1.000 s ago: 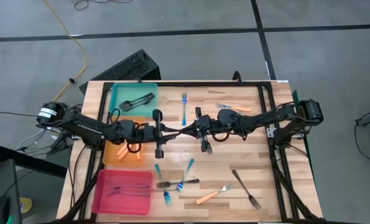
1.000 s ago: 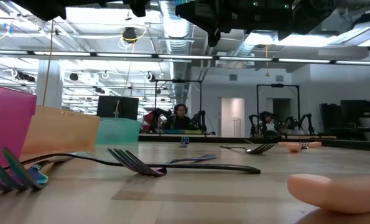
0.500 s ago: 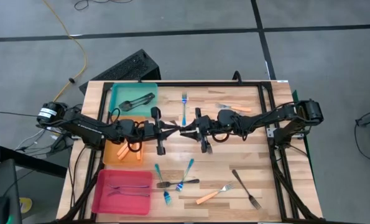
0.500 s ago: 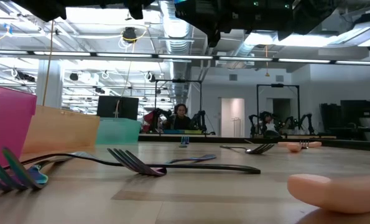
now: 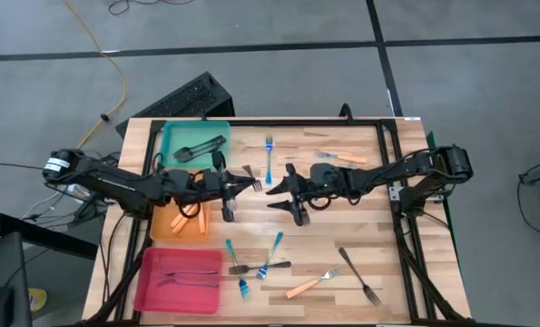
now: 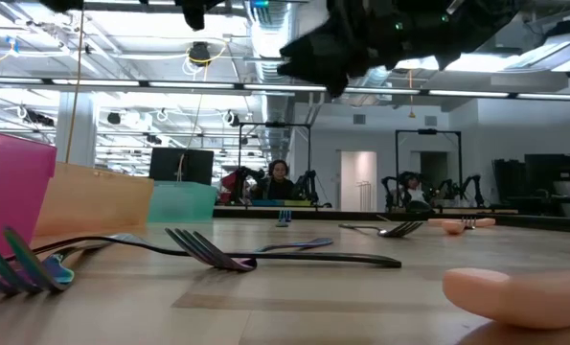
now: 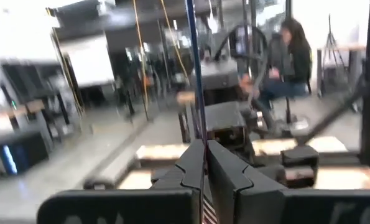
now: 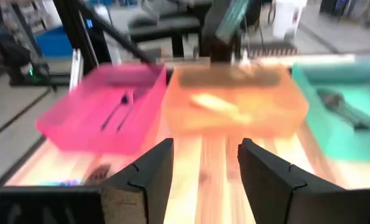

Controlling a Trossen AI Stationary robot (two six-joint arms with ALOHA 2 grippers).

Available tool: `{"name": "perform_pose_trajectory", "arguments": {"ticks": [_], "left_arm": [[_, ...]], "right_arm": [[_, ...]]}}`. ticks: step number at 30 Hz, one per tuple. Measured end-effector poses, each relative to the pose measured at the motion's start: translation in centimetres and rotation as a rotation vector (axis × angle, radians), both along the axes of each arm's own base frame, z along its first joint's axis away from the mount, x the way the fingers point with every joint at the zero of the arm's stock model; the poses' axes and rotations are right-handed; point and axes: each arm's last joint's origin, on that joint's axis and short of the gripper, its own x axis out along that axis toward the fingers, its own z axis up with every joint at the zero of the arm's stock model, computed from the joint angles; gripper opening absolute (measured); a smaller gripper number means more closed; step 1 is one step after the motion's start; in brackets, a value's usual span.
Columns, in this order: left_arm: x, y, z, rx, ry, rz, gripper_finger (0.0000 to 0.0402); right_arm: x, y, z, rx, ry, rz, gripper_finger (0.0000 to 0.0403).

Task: Sort silverware by color (type)
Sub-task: Put the black fork into the blue bin

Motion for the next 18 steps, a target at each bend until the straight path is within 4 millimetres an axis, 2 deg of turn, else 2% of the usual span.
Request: {"name": "perform_pose_trajectory", "arguments": {"ticks": [3, 7, 14, 18], "left_arm": [[-0.1, 0.0, 1.1, -0.079, 0.164, -0.019, 0.0000], [-0.1, -0.8, 3.7, -0.192, 0.362, -0.098, 0.0000], [-1.1, -3.6, 7.1, -0.226, 0.581, -0.182, 0.0000], [-2.1, -5.3, 7.8, -0.274, 0.727, -0.197, 0.0000]], "right_arm": [[-0.1, 0.0, -0.5, 0.002, 0.056, 0.000, 0.0199], [-0.4, 0.3, -1.2, 0.002, 0.132, 0.009, 0.0194], [-1.0, 0.4, -2.6, 0.009, 0.288, 0.032, 0.0192], [-1.3, 0.8, -3.0, 0.009, 0.345, 0.044, 0.0192]]}}
